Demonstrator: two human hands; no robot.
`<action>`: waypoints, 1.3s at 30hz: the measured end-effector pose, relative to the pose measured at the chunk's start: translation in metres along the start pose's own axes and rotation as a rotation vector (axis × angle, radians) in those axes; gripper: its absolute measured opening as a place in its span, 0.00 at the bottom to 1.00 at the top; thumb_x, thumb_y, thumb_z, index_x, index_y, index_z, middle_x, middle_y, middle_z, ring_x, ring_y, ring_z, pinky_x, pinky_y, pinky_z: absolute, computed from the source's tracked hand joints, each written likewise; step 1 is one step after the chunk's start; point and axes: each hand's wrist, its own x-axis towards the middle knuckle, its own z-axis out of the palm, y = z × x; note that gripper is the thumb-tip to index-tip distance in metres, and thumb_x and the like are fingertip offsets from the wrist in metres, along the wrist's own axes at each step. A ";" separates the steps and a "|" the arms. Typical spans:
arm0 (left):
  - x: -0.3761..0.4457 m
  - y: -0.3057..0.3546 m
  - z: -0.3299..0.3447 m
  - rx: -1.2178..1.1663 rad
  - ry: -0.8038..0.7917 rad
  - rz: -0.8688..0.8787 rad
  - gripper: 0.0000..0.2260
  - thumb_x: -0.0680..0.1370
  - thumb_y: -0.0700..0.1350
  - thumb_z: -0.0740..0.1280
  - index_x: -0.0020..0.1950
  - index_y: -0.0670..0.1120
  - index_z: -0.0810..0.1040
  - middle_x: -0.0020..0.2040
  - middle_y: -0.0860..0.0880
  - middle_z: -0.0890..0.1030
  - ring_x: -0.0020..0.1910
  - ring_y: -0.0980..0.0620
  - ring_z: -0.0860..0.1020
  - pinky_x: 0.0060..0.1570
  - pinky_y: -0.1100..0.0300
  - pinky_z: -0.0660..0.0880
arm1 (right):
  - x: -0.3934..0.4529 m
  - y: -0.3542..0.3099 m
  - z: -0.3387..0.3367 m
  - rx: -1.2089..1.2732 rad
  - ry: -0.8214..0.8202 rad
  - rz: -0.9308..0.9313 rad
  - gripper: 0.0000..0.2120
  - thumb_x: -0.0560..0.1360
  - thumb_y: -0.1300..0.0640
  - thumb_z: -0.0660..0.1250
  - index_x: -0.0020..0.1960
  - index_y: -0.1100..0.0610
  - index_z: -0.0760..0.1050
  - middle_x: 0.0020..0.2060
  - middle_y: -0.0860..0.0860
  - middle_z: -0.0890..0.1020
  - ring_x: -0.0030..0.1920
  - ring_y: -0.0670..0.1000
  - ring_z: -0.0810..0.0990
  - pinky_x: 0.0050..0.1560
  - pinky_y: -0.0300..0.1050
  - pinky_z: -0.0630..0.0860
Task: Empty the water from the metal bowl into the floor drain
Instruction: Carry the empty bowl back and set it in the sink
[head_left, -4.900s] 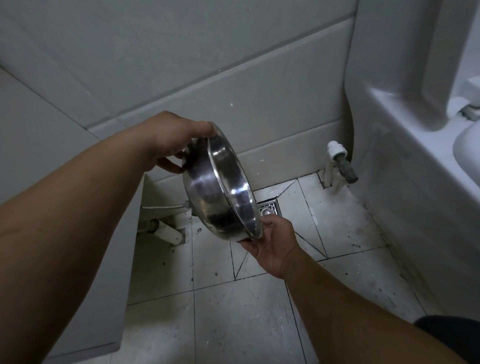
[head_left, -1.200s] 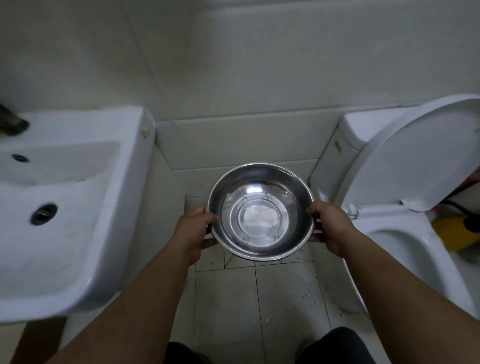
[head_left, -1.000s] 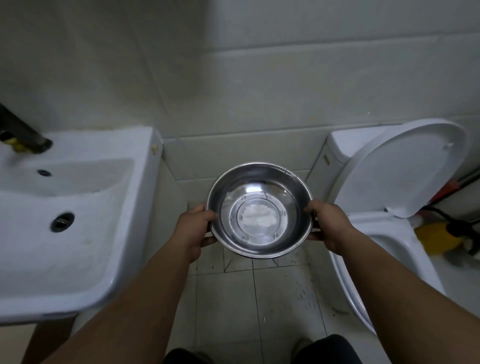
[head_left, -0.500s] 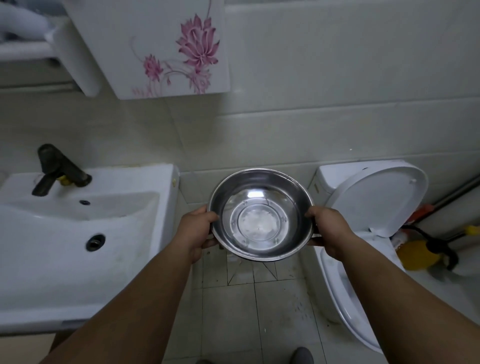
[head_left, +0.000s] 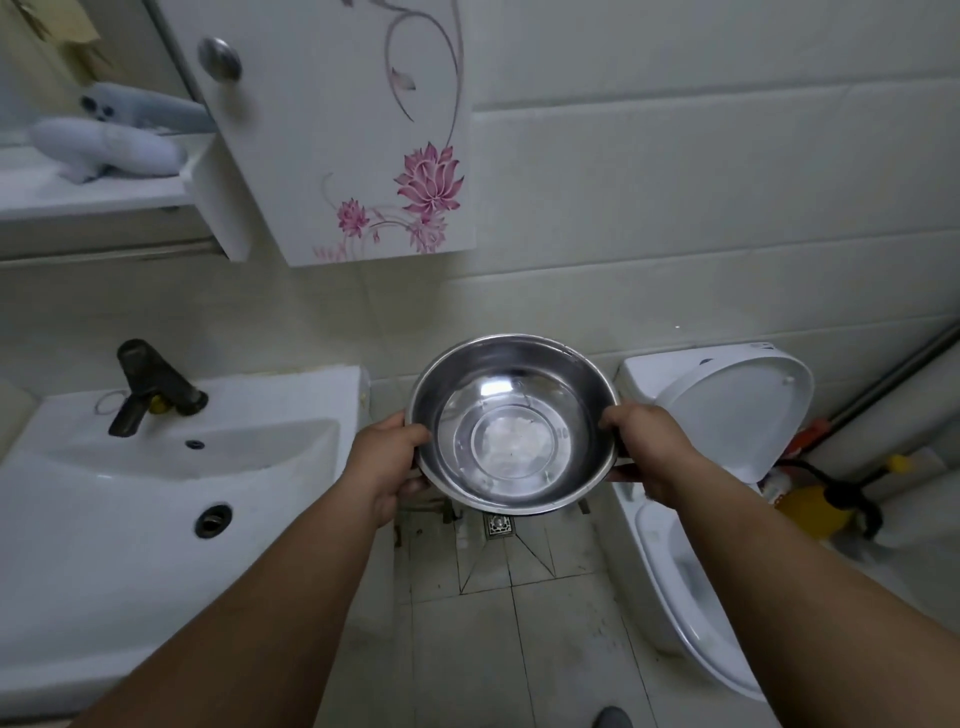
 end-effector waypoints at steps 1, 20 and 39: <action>-0.001 0.001 -0.005 0.009 -0.009 0.004 0.15 0.76 0.36 0.65 0.51 0.54 0.86 0.36 0.51 0.88 0.30 0.54 0.85 0.34 0.55 0.84 | -0.006 -0.001 0.004 0.005 0.011 -0.002 0.12 0.74 0.62 0.64 0.55 0.65 0.79 0.39 0.60 0.80 0.35 0.57 0.81 0.36 0.52 0.85; -0.045 -0.009 -0.088 -0.054 -0.132 0.126 0.10 0.79 0.45 0.71 0.59 0.56 0.86 0.48 0.47 0.89 0.45 0.46 0.88 0.39 0.51 0.85 | -0.068 0.001 0.035 0.331 -0.365 0.045 0.15 0.80 0.66 0.63 0.67 0.59 0.73 0.53 0.60 0.78 0.49 0.59 0.82 0.50 0.61 0.85; -0.114 -0.032 -0.210 -0.250 -0.153 0.123 0.21 0.74 0.44 0.74 0.67 0.54 0.83 0.69 0.38 0.80 0.68 0.34 0.78 0.58 0.38 0.80 | -0.092 -0.005 0.113 0.329 -0.745 0.034 0.27 0.71 0.64 0.69 0.69 0.49 0.78 0.67 0.64 0.76 0.60 0.65 0.81 0.49 0.63 0.85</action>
